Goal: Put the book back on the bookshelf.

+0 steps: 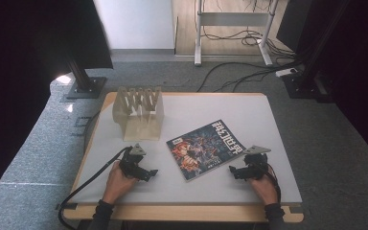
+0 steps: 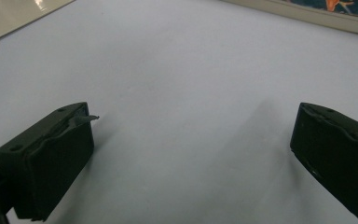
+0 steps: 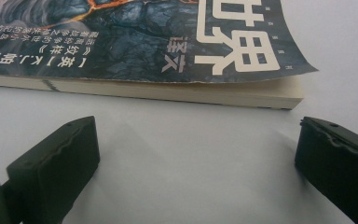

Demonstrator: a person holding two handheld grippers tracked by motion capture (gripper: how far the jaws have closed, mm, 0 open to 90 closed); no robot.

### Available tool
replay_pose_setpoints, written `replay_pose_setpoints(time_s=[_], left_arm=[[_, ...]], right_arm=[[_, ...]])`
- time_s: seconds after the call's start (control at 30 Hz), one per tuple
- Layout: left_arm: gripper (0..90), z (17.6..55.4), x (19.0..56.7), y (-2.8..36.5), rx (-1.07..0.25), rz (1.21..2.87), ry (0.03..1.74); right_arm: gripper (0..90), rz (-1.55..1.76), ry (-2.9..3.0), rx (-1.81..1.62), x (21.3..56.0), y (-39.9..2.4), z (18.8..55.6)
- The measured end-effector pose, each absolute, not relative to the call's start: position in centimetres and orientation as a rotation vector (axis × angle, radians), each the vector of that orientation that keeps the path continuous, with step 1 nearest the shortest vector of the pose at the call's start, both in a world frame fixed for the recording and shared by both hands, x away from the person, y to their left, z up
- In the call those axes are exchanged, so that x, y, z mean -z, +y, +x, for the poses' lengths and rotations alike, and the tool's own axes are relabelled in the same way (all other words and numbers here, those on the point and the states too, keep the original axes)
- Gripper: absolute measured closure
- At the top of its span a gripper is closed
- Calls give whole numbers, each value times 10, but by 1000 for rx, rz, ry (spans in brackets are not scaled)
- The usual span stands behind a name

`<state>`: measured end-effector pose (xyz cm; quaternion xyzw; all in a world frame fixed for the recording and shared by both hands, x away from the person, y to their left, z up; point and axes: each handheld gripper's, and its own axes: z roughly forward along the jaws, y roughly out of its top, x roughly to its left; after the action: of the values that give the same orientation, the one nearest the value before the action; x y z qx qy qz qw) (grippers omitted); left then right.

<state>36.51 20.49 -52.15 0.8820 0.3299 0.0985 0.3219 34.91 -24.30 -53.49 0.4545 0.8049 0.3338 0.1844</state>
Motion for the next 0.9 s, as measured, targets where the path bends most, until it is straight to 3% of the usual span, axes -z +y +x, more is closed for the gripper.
replay_pose_setpoints(time_s=[0.9], left_arm=[[0, 403, 487, 148, -265, 2350, 709]], right_arm=[[0, 1222, 2235, -1032, 505, -236, 360]])
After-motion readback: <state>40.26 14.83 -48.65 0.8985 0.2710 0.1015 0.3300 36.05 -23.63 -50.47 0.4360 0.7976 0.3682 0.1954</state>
